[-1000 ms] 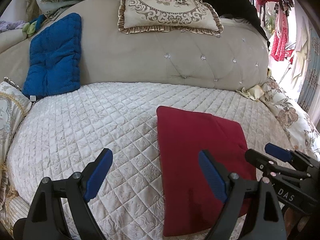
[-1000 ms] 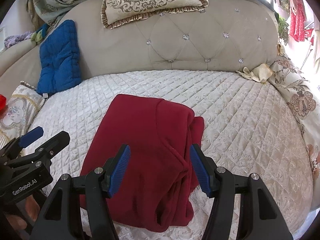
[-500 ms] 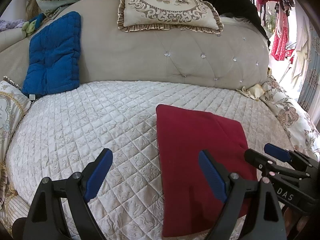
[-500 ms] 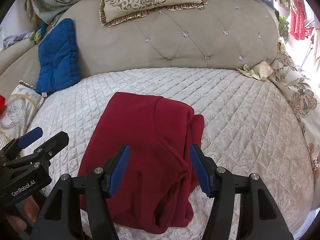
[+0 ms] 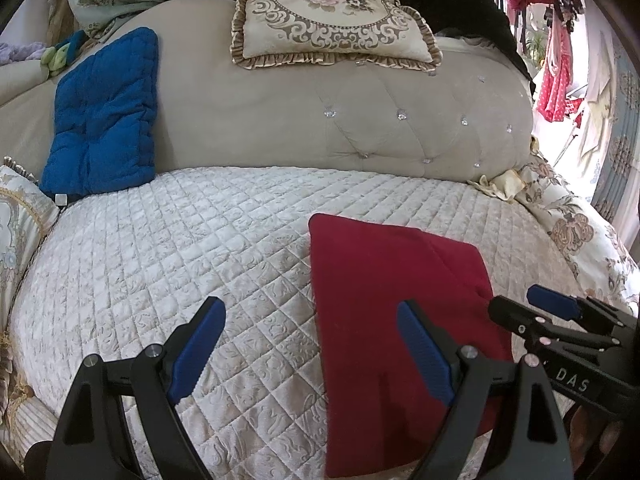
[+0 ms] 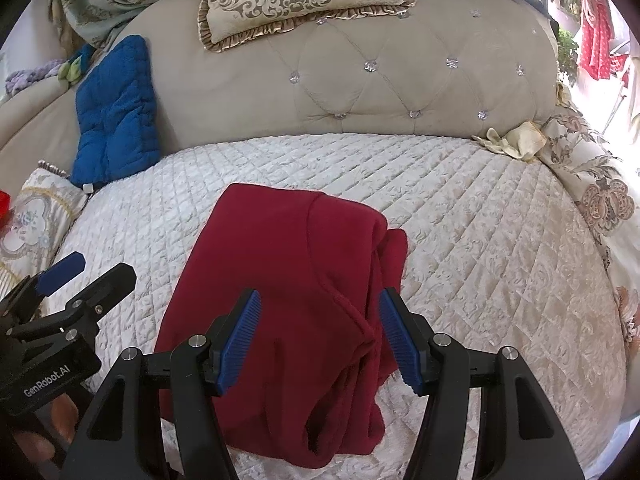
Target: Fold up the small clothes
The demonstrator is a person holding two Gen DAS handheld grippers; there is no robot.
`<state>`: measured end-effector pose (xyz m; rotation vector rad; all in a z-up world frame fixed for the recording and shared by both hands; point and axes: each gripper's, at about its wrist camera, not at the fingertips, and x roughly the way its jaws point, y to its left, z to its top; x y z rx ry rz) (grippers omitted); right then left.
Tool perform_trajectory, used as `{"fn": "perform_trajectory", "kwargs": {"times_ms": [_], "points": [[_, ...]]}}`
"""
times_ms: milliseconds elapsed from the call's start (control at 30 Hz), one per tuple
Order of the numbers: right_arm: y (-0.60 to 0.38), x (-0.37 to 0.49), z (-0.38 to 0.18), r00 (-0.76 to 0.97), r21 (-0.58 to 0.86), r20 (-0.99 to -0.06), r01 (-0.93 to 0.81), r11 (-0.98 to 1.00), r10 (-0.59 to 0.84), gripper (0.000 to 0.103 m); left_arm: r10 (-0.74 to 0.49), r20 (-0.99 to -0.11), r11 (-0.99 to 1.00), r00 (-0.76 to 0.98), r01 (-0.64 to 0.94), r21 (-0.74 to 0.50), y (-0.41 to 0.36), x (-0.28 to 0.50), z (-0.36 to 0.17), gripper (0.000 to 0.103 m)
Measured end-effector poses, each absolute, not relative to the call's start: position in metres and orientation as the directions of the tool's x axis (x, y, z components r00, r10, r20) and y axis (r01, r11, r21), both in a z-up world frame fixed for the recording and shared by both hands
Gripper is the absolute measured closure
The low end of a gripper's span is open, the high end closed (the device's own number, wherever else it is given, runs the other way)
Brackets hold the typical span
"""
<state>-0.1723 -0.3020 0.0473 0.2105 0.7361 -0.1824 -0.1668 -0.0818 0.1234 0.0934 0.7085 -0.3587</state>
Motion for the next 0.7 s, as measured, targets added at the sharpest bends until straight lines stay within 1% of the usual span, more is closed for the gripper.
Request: {"fn": "perform_trajectory", "kwargs": {"times_ms": [700], "points": [[-0.3024,-0.1706,0.0439,0.718,0.126,-0.690,0.246,0.961,-0.093,0.062,-0.275,-0.654,0.940,0.705,0.341,-0.027,-0.0799,-0.1648,0.1218,0.012]]}}
